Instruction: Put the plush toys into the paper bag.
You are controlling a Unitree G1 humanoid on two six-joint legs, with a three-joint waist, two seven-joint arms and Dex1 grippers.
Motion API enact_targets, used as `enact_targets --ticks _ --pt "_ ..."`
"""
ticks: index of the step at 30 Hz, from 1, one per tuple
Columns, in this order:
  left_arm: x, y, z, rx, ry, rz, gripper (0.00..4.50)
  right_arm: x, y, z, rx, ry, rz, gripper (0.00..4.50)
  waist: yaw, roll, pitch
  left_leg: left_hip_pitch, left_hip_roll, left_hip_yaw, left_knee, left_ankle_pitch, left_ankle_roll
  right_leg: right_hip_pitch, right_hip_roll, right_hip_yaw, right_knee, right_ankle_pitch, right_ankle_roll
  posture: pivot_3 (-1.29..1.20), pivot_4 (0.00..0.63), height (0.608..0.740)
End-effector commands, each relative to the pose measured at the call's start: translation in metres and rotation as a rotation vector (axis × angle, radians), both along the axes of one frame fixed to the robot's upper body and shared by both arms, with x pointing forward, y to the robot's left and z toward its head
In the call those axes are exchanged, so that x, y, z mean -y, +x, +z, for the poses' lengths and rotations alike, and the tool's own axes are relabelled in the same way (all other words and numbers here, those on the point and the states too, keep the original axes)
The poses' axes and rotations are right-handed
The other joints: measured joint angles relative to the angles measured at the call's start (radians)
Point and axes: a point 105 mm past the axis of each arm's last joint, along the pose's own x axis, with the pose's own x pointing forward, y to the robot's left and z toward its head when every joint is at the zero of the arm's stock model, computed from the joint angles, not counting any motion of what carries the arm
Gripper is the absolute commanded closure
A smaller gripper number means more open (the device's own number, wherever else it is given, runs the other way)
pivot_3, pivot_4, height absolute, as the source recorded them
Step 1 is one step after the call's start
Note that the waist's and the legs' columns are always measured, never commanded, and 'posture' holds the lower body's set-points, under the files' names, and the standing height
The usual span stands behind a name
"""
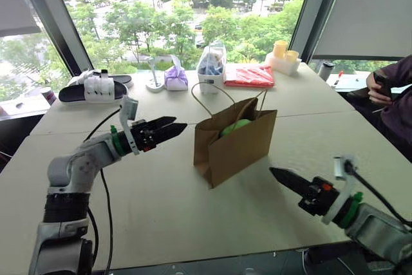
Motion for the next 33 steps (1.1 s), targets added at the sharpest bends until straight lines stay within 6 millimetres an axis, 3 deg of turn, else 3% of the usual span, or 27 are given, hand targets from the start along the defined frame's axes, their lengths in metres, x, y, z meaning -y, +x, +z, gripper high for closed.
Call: enact_targets --ticks 1,6,9,17,23,26,33 --pt "0.011 -0.012 0.004 0.08 0.068 -0.037 0.0 -0.014 0.012 0.004 0.049 0.006 0.018 4.49 0.003 0.0 0.0 0.0 0.0 0.0 0.0 0.0 0.0 0.0 0.0 0.0 0.0 0.0 0.0 0.0 0.15 0.74" --pt "0.037 -0.02 -0.01 0.156 0.165 -0.092 0.0 -0.034 0.039 0.001 0.07 0.001 0.051 4.49 0.008 0.0 0.0 0.0 -0.001 0.0 0.0 0.0 0.0 0.0 0.0 0.001 -0.001 0.0 0.0 0.0 0.15 0.74" --pt "0.052 -0.02 -0.019 0.198 0.207 -0.123 0.0 -0.042 0.044 -0.004 0.066 -0.006 0.084 4.49 0.015 0.0 0.0 0.0 -0.001 0.0 0.0 0.0 0.0 0.0 0.0 0.001 -0.002 0.0 0.0 0.0 0.15 0.74" --pt "0.077 -0.018 -0.018 0.226 0.174 -0.184 0.0 -0.053 0.059 -0.01 0.075 -0.019 0.082 4.49 0.018 0.0 0.0 0.0 -0.001 0.0 -0.001 0.0 0.0 0.0 0.001 0.001 -0.002 0.0 -0.001 0.0 0.15 0.74" --pt "0.084 0.007 -0.027 0.23 0.21 -0.077 0.0 -0.057 0.056 -0.01 0.083 -0.014 0.091 4.49 0.019 0.0 0.0 0.0 -0.002 0.0 0.0 0.0 0.0 0.0 0.001 0.001 -0.002 0.0 -0.001 0.0 0.15 0.74" --pt "0.089 0.016 -0.031 0.242 0.214 -0.054 0.87 -0.056 0.049 -0.01 0.082 -0.012 0.102 4.5 0.019 0.0 0.0 0.0 -0.002 0.0 0.0 0.0 0.0 0.0 0.001 0.0 -0.001 0.0 0.0 0.0 0.15 0.74" --pt "0.102 0.024 -0.029 0.276 0.2 -0.055 4.35 -0.046 0.025 -0.006 0.077 -0.017 0.123 4.5 0.02 0.0 0.0 -0.001 -0.002 0.0 0.0 0.0 0.0 0.0 0.0 0.0 -0.002 0.0 0.0 0.0 0.15 0.74"
